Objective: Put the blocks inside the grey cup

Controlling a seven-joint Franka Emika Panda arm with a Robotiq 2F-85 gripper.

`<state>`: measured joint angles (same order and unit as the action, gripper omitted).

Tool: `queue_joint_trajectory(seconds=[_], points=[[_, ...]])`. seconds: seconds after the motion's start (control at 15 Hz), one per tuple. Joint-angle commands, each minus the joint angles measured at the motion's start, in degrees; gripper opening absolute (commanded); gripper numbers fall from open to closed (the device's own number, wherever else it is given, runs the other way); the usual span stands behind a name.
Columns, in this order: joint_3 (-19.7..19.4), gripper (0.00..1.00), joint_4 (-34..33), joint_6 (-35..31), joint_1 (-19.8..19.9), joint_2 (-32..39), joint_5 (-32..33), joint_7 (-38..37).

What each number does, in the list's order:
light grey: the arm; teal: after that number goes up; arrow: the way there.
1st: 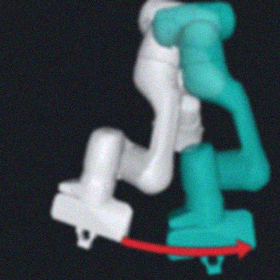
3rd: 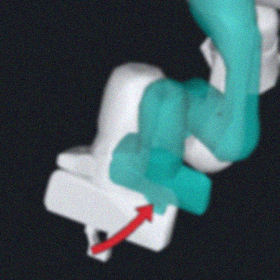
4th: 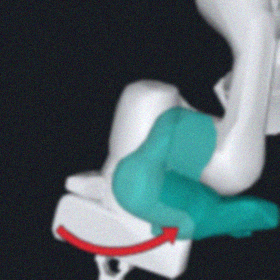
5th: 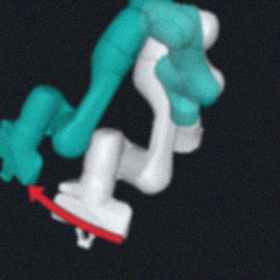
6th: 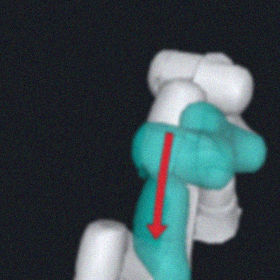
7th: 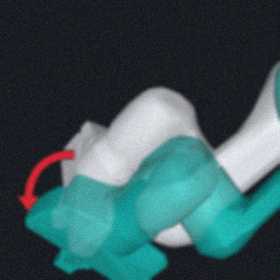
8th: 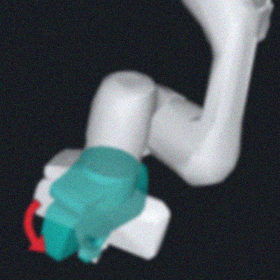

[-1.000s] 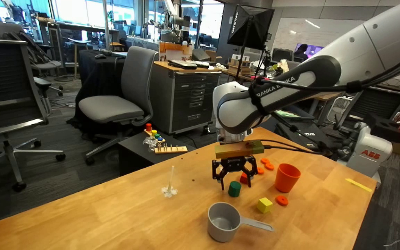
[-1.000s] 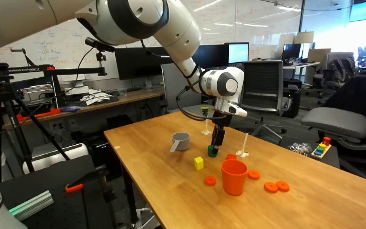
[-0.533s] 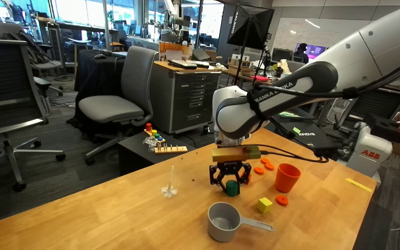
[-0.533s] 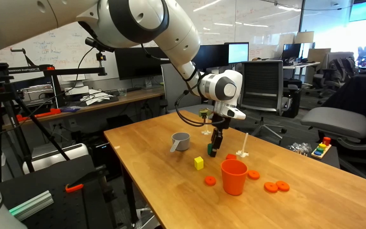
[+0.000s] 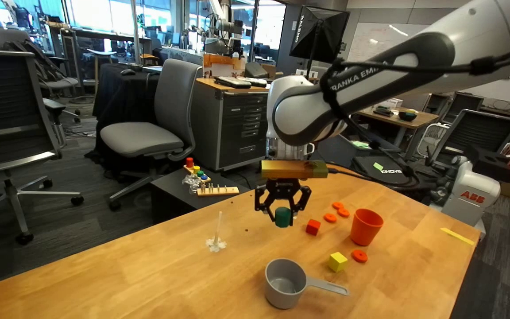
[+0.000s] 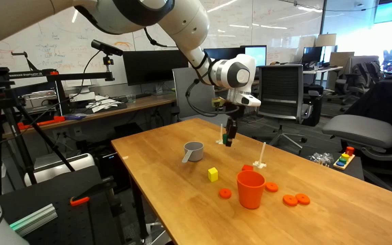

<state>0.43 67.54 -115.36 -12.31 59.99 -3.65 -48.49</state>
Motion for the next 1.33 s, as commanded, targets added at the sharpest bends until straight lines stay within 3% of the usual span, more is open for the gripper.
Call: queue_joint_trajectory(seconds=[0.0,0.47,0.8,1.13,1.2,1.27], points=[[2.84,0.22,7.42,-0.57,-1.84,-9.08,-2.18,1.7],[8.87,0.22,17.74,-1.26,-3.55,-15.39,-9.36,3.51],[7.24,0.22,23.17,-1.56,-3.17,-16.2,-9.57,4.66],[5.26,0.22,24.31,-1.96,-2.47,-14.7,-8.99,5.79],[4.9,0.72,24.55,-2.58,-2.57,-14.59,-8.82,5.68],[4.62,0.73,24.7,-2.82,-2.68,-14.54,-8.53,5.88]])
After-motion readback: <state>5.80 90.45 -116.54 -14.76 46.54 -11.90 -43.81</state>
